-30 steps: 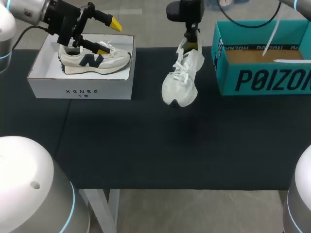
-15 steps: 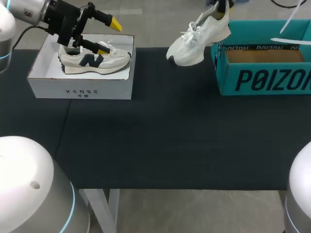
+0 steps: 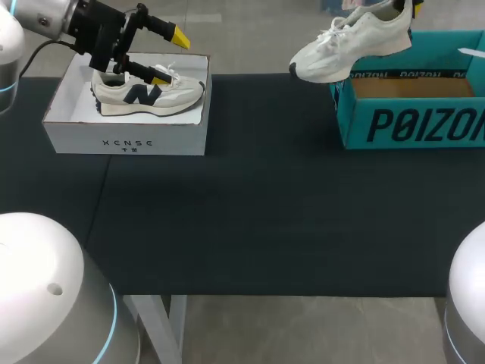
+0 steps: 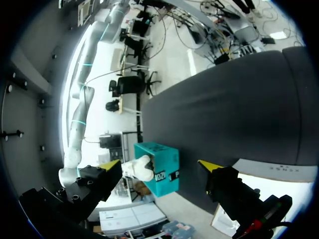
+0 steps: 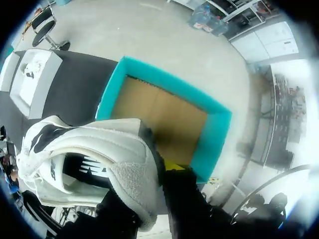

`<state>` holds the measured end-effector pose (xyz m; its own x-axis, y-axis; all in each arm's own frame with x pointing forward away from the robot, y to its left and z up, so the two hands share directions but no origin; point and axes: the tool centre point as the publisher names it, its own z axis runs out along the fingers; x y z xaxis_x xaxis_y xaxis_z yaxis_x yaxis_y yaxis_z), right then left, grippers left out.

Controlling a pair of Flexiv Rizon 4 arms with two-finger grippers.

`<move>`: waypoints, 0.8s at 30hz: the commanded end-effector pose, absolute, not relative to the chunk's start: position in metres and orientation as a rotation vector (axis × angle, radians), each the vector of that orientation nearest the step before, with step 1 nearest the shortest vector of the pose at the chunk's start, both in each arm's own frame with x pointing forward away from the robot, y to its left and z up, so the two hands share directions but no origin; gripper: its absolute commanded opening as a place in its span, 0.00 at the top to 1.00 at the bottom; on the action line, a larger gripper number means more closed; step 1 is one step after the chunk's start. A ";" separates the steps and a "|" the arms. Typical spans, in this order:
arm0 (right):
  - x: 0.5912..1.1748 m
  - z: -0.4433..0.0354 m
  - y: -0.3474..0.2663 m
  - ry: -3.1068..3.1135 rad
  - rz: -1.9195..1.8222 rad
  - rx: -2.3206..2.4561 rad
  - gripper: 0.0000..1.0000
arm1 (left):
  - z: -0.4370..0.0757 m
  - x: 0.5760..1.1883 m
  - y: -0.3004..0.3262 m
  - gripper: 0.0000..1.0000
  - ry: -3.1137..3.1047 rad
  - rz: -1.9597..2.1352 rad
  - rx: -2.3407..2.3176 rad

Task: Take the shoe out of the shoebox, open the shoe tongue, remove and reinsert the insole, then place the shoe into the shoebox

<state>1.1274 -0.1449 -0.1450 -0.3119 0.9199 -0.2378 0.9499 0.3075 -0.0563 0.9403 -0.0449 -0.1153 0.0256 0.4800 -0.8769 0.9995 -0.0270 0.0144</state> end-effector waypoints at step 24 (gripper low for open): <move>1.105 -0.140 -0.175 2.332 -0.243 1.858 1.00 | -0.115 0.940 -0.045 0.00 1.543 -0.927 1.598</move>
<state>1.1057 -0.1750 -0.1419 -0.2221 0.9503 -0.2182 0.9749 0.2203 -0.0330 0.9403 -0.0449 -0.1153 0.0254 0.4800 -0.8769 0.9995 -0.0269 0.0142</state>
